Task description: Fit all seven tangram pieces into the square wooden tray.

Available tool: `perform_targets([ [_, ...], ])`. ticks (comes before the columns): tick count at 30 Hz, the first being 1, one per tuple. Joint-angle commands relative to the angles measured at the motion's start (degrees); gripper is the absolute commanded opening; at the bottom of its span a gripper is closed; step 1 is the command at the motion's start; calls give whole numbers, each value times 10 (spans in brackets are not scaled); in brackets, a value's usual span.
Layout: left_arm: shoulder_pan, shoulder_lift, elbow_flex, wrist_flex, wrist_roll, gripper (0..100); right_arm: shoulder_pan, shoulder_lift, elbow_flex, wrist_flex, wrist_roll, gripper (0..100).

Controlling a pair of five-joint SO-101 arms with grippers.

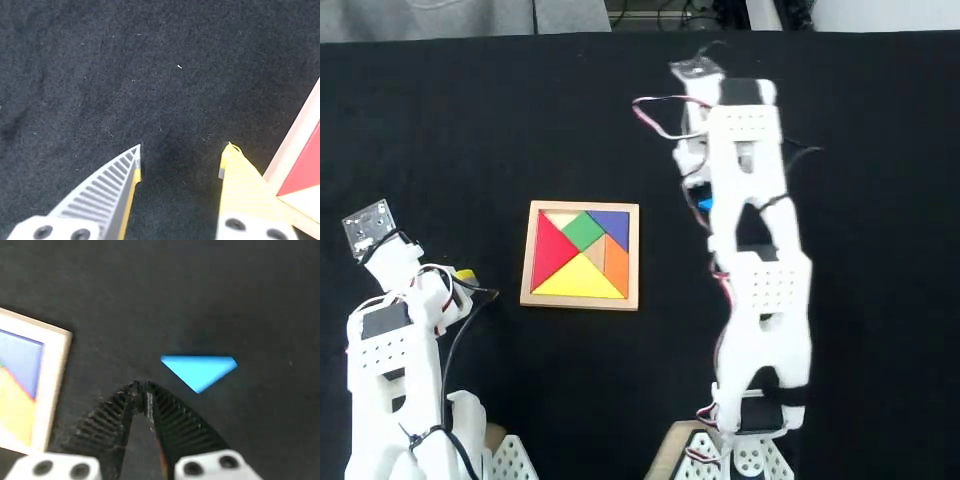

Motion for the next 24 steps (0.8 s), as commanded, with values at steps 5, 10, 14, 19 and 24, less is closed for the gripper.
perform_targets([
  [5, 53, -11, -10, 30, -4, 261, 62, -205, 102, 15, -18, 11],
  [10, 186, -4, -36, 72, -149, 261, 65, -335, 274, -53, -22, 11],
  [14, 247, -4, -112, 105, -183, 261, 64, -429, 477, -162, -23, 11],
  [19, 360, 38, -283, 224, -271, 260, 113, -569, 730, -349, -53, 11],
  [24, 458, 210, -458, 230, -238, 257, 170, -658, 873, -484, -127, 11],
])
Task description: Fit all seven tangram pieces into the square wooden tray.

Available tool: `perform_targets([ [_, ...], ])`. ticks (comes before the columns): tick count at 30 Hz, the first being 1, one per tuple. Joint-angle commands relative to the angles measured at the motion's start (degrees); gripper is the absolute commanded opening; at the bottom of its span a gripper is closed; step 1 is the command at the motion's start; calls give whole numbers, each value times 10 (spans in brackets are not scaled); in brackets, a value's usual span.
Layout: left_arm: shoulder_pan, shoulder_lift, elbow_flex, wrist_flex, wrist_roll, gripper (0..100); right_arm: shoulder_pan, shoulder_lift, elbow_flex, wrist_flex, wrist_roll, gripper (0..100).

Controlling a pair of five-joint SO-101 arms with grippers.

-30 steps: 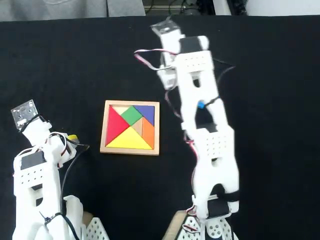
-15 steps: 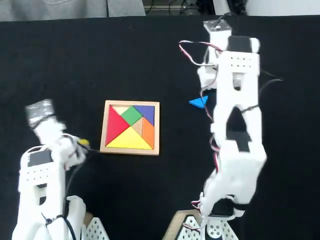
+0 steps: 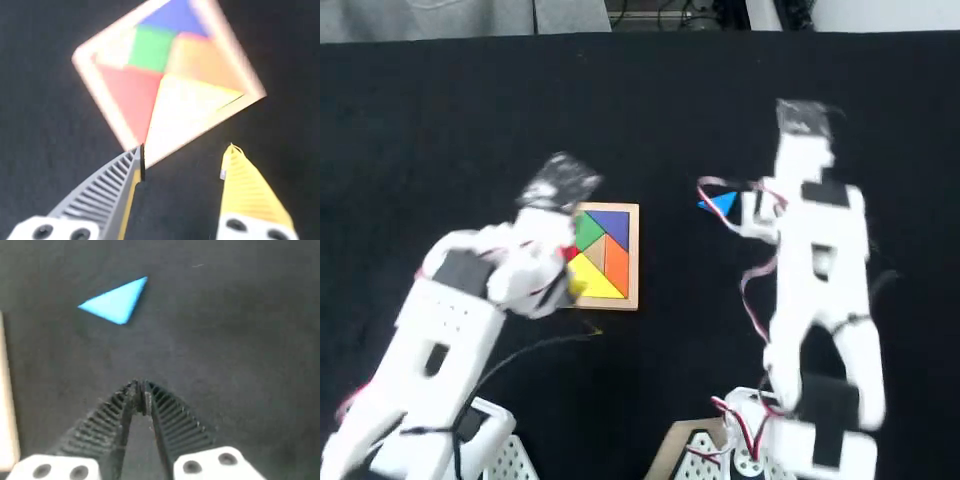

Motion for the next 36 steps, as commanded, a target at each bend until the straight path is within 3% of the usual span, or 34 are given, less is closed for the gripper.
perform_targets([
  [1, 80, 169, -200, 2, 38, 257, 28, -61, 62, -73, -38, 11],
  [5, 127, 353, -361, 2, 54, 257, 44, -29, 79, -113, -74, 11],
  [12, 175, 589, -604, 2, -40, 256, 142, 102, 40, -204, -128, 11],
  [16, 167, 673, -713, 32, -40, 256, 91, 189, -34, -185, -72, 11],
  [22, 70, 648, -807, 218, 11, 255, 1, 302, -245, -80, -44, 11],
  [27, 6, 590, -778, 292, -31, 255, -48, 419, -399, -13, -43, 11],
  [36, -2, 364, -526, 239, -145, 147, -53, 633, -696, 182, -13, 11],
])
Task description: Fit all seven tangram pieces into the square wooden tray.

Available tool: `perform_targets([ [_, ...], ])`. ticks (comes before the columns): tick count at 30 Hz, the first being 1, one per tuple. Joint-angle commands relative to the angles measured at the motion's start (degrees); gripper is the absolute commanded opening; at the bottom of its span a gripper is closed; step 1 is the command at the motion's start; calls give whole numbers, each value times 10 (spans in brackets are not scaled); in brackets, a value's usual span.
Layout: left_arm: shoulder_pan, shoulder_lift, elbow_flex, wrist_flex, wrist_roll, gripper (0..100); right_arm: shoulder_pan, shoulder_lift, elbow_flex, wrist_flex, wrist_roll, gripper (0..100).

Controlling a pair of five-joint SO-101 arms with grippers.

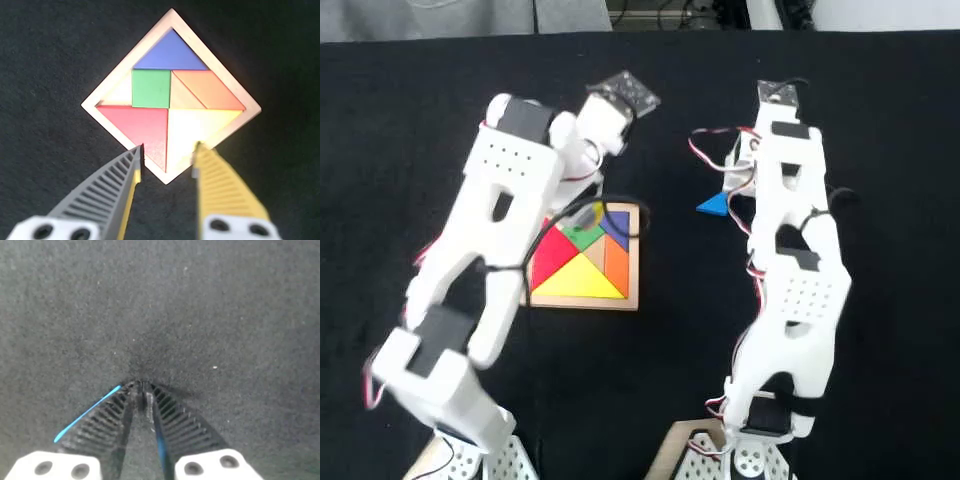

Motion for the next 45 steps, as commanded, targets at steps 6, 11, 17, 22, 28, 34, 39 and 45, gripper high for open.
perform_targets([
  [6, -66, -328, 342, -182, -44, 219, -52, 118, -247, 178, 47, 11],
  [11, -68, -426, 516, -316, -27, 293, -110, 142, -317, 244, 47, 11],
  [17, -56, -463, 603, -462, 185, 296, -142, 142, -372, 295, 47, 11],
  [22, 3, -447, 618, -536, 296, 296, -101, 125, -415, 312, 47, 10],
  [28, 90, -316, 575, -590, 356, 300, 19, 82, -412, 309, -8, 10],
  [34, 118, -145, 429, -589, 423, 299, 79, 154, -405, 263, -67, 10],
  [39, 140, -19, 312, -590, 425, 296, 91, 214, -451, 257, -106, 10],
  [45, 139, 127, 185, -588, 426, 296, 88, 282, -559, 278, -110, 10],
])
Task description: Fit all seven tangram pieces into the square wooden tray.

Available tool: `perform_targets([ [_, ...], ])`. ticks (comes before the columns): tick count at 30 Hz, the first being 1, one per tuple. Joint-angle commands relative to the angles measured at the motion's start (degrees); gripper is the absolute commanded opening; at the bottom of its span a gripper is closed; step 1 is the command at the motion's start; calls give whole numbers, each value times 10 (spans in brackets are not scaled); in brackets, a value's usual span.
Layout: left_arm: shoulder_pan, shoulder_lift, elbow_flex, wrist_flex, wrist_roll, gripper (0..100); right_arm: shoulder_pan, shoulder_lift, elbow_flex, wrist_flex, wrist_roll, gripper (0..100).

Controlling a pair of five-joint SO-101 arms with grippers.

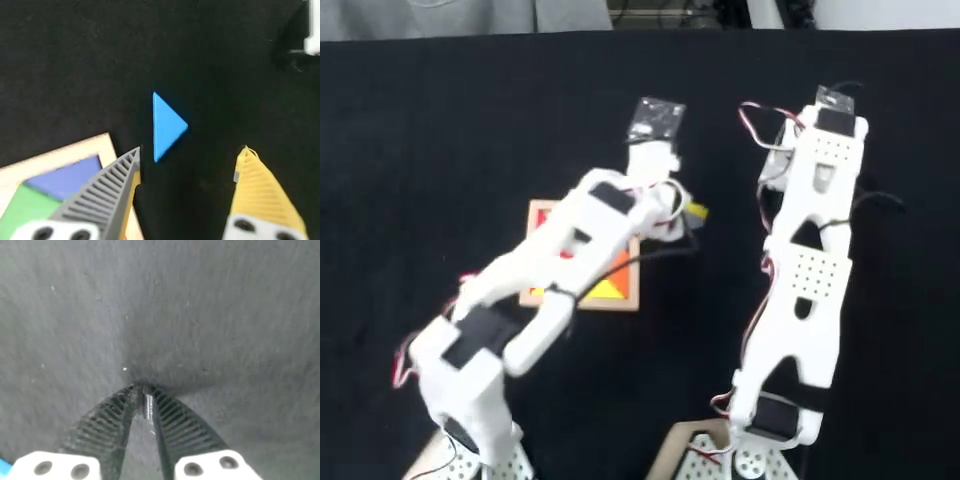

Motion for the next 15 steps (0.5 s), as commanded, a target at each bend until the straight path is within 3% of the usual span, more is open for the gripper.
perform_targets([
  [1, 5, 79, -111, -10, 4, 296, 6, 29, -94, 11, -8, 10],
  [7, -4, 155, -207, 38, 4, 296, 2, 102, -224, 37, -6, 10],
  [15, -17, 235, -307, 92, 4, 296, 3, 95, -215, 37, -4, 10],
])
